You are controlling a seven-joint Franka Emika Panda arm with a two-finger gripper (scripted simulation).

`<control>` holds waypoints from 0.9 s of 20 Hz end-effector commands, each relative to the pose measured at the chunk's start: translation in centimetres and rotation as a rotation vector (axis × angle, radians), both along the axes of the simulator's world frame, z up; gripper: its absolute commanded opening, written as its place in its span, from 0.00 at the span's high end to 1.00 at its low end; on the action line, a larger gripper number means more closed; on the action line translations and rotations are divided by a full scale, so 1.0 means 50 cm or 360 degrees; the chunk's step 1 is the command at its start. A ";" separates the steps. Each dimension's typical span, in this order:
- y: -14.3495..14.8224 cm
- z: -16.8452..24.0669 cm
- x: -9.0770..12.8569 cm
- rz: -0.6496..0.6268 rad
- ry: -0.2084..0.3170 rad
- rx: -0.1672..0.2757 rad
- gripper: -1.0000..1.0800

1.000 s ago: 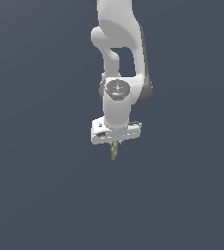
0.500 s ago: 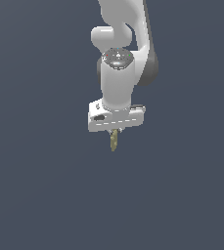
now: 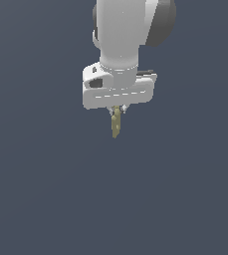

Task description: Pick up the object and move it to a goal position.

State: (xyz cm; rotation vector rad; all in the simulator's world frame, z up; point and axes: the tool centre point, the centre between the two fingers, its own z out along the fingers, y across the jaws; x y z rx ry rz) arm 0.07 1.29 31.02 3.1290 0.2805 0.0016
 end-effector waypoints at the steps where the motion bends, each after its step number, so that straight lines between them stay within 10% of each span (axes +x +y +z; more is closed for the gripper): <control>1: -0.001 0.057 -0.004 0.0000 0.0002 0.0000 1.00; 18: -0.008 0.371 -0.011 0.0000 0.0002 0.0000 1.00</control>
